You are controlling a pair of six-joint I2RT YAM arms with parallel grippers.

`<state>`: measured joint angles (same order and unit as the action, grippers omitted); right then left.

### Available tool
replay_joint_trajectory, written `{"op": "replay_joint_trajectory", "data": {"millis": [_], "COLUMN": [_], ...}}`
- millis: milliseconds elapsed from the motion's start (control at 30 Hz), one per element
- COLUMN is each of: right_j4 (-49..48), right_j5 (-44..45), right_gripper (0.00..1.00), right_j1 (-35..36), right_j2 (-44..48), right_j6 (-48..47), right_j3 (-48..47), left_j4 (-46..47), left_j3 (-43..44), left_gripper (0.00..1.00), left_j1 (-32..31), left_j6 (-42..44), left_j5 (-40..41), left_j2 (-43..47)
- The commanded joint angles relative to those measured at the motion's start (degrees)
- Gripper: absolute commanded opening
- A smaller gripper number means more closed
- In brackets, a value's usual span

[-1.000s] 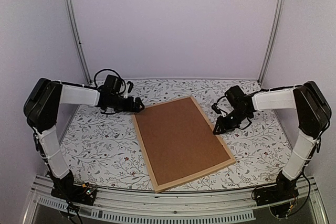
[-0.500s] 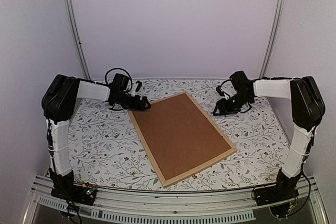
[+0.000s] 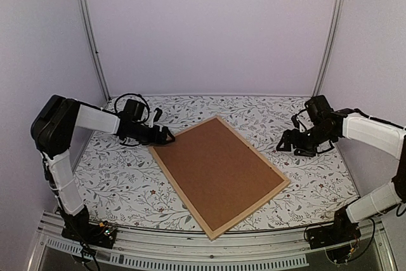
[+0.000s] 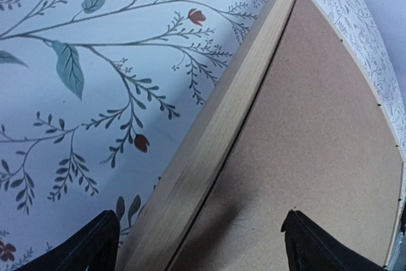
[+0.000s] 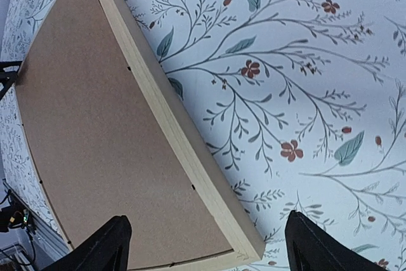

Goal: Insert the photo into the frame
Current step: Rotate the photo frame at the center of the board.

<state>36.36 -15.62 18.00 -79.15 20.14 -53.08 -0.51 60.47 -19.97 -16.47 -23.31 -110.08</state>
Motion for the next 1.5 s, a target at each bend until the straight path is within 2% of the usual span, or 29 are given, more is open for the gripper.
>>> {"op": "replay_joint_trajectory", "data": {"millis": [0, 300, 500, 733, 933, 1100, 1367, 1467], "right_j4": [1.9, -3.4, -7.7, -12.7, -15.6, -15.7, -11.7, -9.5], "right_j5": [-1.5, -2.9, -4.0, -4.8, -4.4, -4.7, -3.7, -2.0], "right_gripper": [0.88, 0.89, 0.89, 0.88, 0.88, 0.88, 0.88, 0.88], "right_j1": [1.2, 7.0, 10.2, 10.5, 9.8, 6.2, -0.7, -2.2], "right_j2": [7.4, 10.2, 7.9, 4.0, -5.1, -14.1, -27.3, -30.6], "right_j6": [9.4, 17.0, 20.0, 20.6, 17.1, 11.6, 2.5, 0.1], "right_j3": [7.4, 17.4, 19.2, 17.2, 9.6, 0.3, -14.9, -19.0], "left_j4": [1.9, 5.2, 5.8, 5.9, 5.8, 4.7, 1.6, -2.7], "left_j3": [-7.1, -19.0, -20.2, -20.9, -24.4, -28.7, -34.3, -34.1], "left_gripper": [0.92, 0.91, 0.91, 0.91, 0.91, 0.91, 0.9, 0.9], "left_j1": [-0.8, -1.6, -2.2, -4.3, -8.3, -13.4, -24.0, -24.8], "left_j6": [-4.8, -8.6, -8.2, -8.2, -10.3, -13.9, -18.2, -17.8], "left_j5": [1.6, 1.8, 2.4, 2.4, 2.0, 2.1, 1.8, 4.0], "left_j2": [5.7, 16.0, 15.8, 14.9, 18.6, 23.6, 34.4, 38.8]}}
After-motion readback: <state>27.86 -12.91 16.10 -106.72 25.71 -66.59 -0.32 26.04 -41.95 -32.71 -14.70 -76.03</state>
